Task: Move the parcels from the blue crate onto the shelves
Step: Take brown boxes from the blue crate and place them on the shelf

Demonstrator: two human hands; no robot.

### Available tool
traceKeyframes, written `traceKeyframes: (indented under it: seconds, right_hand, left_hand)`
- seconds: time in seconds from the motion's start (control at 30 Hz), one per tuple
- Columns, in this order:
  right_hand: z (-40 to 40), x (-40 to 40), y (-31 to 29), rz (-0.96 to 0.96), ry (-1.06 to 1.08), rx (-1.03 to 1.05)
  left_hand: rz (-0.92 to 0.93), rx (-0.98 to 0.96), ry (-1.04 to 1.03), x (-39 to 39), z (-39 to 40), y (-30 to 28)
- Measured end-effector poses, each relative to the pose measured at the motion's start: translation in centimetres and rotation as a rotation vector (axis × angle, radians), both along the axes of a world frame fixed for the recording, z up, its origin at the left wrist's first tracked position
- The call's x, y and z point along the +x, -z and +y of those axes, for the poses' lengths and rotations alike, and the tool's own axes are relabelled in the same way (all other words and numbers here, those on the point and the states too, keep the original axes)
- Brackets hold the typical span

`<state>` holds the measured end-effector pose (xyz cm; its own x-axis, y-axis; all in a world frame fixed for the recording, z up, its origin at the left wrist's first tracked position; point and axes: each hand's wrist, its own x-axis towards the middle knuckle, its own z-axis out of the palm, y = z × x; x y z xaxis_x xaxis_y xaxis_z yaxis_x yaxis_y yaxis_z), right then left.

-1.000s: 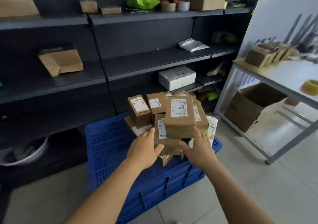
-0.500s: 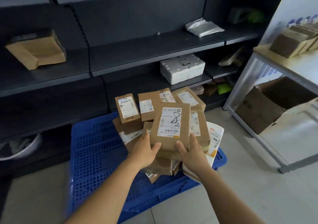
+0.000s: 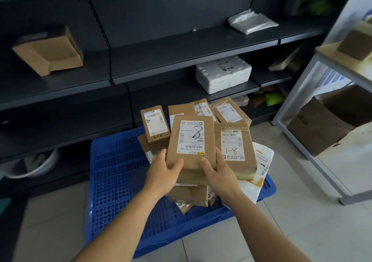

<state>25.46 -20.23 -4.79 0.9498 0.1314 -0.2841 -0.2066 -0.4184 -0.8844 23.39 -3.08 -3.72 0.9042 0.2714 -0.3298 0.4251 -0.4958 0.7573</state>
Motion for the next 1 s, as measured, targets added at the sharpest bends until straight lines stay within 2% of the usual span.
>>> traceKeyframes:
  seconds: [0.23,0.4,0.53,0.6,0.77,1.0]
  right_hand:
    - [0.2,0.3,1.5,-0.025,-0.026,-0.022]
    - [-4.0,2.6,2.9,0.045,0.300,-0.284]
    - [-7.2,4.1,4.6,0.171,0.385,-0.334]
    - [-8.3,4.7,5.3,0.224,0.398,-0.280]
    - [-10.1,5.8,7.0,0.347,0.382,0.025]
    - [-11.6,6.5,8.5,0.505,0.259,0.156]
  left_hand:
    - [0.029,-0.065,-0.048,-0.4,0.7,1.7]
    - [0.022,-0.122,-0.086,-0.1,-0.1,2.3]
    - [0.017,-0.169,-0.124,0.3,-0.5,2.5]
    - [0.002,-0.199,-0.139,0.4,-0.4,2.8]
    - [-0.001,-0.263,-0.158,0.3,-0.4,2.8]
    - [-0.019,-0.261,-0.158,0.4,-0.6,3.1]
